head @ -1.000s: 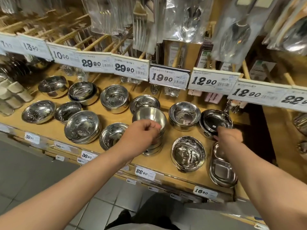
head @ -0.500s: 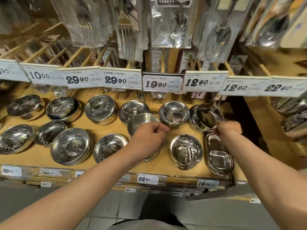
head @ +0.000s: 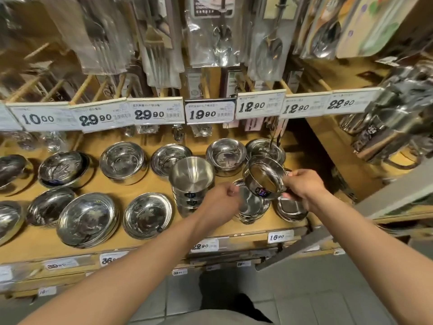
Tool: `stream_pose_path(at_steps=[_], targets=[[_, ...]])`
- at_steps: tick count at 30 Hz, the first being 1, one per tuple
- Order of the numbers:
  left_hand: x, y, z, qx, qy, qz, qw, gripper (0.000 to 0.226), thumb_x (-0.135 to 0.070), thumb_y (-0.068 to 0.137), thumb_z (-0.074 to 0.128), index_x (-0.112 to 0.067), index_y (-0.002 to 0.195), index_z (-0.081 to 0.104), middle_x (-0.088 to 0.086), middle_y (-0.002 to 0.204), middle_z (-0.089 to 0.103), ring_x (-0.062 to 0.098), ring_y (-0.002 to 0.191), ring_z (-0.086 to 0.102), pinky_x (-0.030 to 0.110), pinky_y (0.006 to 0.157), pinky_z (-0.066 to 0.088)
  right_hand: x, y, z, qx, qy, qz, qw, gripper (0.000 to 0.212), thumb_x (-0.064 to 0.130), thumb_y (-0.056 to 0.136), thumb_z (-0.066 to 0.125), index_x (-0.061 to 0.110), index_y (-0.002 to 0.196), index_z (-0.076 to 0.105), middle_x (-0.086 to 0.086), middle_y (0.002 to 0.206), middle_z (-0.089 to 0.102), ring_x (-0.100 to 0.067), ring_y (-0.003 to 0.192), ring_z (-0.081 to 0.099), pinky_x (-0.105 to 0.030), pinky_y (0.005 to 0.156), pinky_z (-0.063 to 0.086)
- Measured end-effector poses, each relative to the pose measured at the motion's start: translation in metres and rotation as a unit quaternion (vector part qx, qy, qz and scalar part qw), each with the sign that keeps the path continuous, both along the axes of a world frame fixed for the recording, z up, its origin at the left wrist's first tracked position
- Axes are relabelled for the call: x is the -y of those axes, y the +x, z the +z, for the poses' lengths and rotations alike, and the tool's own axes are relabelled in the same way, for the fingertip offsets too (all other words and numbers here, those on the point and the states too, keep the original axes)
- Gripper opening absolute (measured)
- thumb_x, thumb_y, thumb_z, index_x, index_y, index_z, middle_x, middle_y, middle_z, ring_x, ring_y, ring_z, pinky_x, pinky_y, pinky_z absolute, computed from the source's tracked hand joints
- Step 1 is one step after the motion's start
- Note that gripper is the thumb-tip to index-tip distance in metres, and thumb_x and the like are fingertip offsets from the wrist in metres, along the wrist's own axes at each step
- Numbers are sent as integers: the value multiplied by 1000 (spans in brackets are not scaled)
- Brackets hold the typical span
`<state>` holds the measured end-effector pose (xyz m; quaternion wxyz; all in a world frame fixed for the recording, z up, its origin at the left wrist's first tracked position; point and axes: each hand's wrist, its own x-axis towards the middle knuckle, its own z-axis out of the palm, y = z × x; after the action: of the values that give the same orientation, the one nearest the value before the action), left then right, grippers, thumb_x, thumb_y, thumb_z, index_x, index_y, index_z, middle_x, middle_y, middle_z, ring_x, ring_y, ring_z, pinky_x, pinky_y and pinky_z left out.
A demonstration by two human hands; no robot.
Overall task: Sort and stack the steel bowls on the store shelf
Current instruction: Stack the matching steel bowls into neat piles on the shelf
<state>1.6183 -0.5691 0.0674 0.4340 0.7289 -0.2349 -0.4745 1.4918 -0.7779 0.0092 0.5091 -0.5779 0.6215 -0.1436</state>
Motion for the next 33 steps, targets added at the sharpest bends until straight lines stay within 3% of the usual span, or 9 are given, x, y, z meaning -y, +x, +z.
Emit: stream_pose_path(at_steps=[5,8,12,17,21,23,25,29,33], targets=[[12,-7,-21,26,9,31,999,31,-22,95,57,-15,125,55,-1,92,66,15,81,65,44,80,59,-13,-8,5,-8,-8,60,998,11,11,85,78,11,82,68,-11,86,71,-11,49,67,-22,47,55],[21,-7,-29,46,8,78,996,38,-32,99,53,-14,132,56,6,116,69,21,103,68,41,91,57,-15,-7,7,3,-18,89,996,9,9,86,76,13,84,68,-11,93,71,-15,60,68,-22,48,55],[31,-4,-37,56,5,122,991,28,-28,99,49,-12,99,72,7,97,76,26,94,71,46,91,57,-12,1,11,3,-49,127,991,11,8,89,73,14,82,67,-13,94,72,-13,50,65,-23,44,55],[35,-7,-51,32,3,184,982,44,-42,93,51,-3,90,70,18,93,76,38,96,72,54,91,57,-10,12,6,-15,-104,186,977,6,11,88,72,16,84,73,-1,84,73,-15,63,69,-45,73,64],[34,-13,-65,30,33,222,974,30,-34,92,57,-5,89,65,23,100,72,41,98,70,56,91,57,-12,16,-4,7,-102,249,963,24,15,93,66,18,116,72,4,104,69,-15,80,66,-31,80,60],[34,-18,-70,30,44,240,969,38,-37,81,55,-4,96,64,22,103,71,40,99,70,53,92,57,-13,14,-7,15,-118,282,952,29,13,94,66,17,123,68,8,102,64,-7,73,60,-8,60,48],[35,-24,-74,37,55,253,965,50,-37,74,52,2,103,64,25,106,71,42,102,69,51,92,57,-13,10,-12,21,-121,299,946,34,6,93,65,15,126,67,14,94,63,-5,77,61,-6,49,41],[37,-28,-81,16,52,279,959,50,-39,76,58,2,105,64,25,109,70,42,105,67,52,94,56,-14,3,-19,33,-115,302,946,44,3,93,64,9,137,61,3,118,66,-22,117,61,-19,84,44],[38,-28,-87,24,52,301,952,34,-31,95,59,1,105,64,23,109,69,41,106,66,51,95,55,-15,-1,-26,85,-76,262,958,46,2,92,65,12,136,61,17,100,60,8,89,54,2,58,40]])
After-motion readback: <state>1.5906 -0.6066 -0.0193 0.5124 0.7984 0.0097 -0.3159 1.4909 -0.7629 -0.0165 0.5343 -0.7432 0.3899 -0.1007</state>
